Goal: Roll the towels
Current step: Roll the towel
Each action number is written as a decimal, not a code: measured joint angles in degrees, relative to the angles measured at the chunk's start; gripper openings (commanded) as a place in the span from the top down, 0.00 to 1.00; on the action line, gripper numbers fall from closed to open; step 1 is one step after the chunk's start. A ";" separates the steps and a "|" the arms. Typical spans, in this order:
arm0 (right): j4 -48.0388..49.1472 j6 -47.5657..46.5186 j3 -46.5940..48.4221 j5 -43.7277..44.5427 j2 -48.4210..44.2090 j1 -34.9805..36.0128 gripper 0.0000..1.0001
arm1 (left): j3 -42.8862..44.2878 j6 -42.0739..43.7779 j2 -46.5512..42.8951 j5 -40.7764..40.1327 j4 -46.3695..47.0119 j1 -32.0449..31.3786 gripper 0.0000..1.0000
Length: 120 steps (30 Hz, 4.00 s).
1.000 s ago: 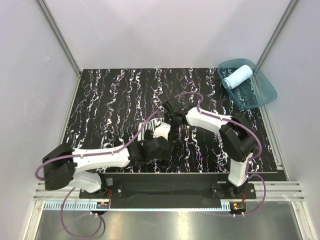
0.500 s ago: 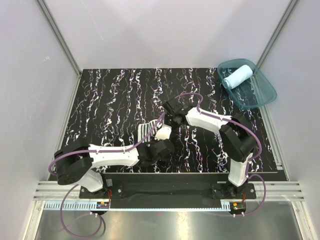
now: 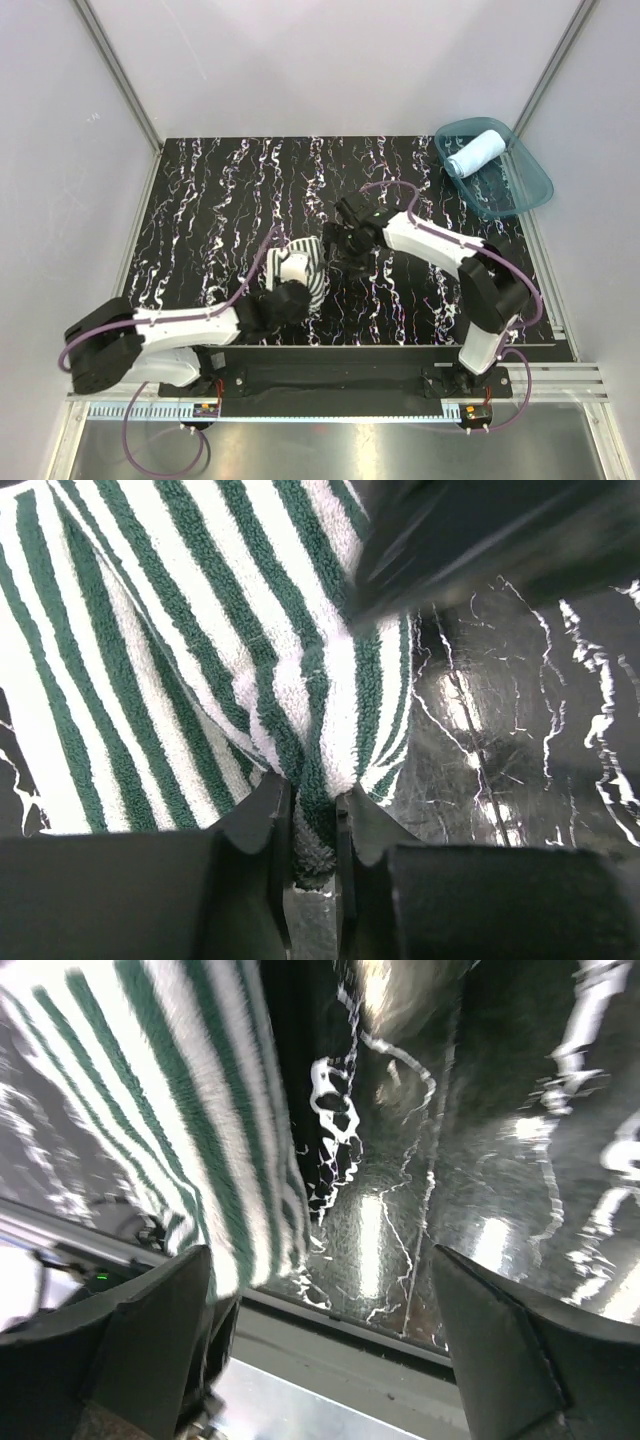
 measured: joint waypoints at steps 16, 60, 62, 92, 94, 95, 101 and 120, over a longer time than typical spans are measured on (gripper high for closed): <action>21.46 0.70 -14.03 -11.76 -17.03 -9.88 0.00 | -25.83 -8.79 -24.26 16.04 22.82 15.10 1.00; 95.60 22.82 -24.59 -33.27 18.73 -1.64 0.91 | -26.05 -26.21 -18.93 17.92 23.61 16.44 0.31; 95.17 22.53 -24.63 -33.22 18.71 -1.62 0.94 | -26.05 -25.70 -17.79 18.21 23.82 16.41 0.19; 27.47 -3.74 -12.00 4.57 -1.05 5.51 0.99 | -5.92 -7.39 -24.83 10.62 -10.56 15.67 0.01; 26.14 -3.52 -12.00 5.62 -1.60 6.14 0.98 | -5.29 -6.43 -22.27 10.62 -8.55 15.67 0.08; 25.68 -3.37 -12.00 5.99 -1.79 6.38 0.97 | -4.92 -6.08 -20.44 10.62 -7.39 15.67 0.12; 23.85 -2.64 -12.00 7.58 -2.56 7.39 0.90 | -4.59 -5.53 -9.99 12.22 0.50 15.67 0.55; 16.35 -1.29 -11.56 8.52 -8.92 7.76 0.00 | -10.25 -6.14 -5.75 14.25 11.96 15.67 0.92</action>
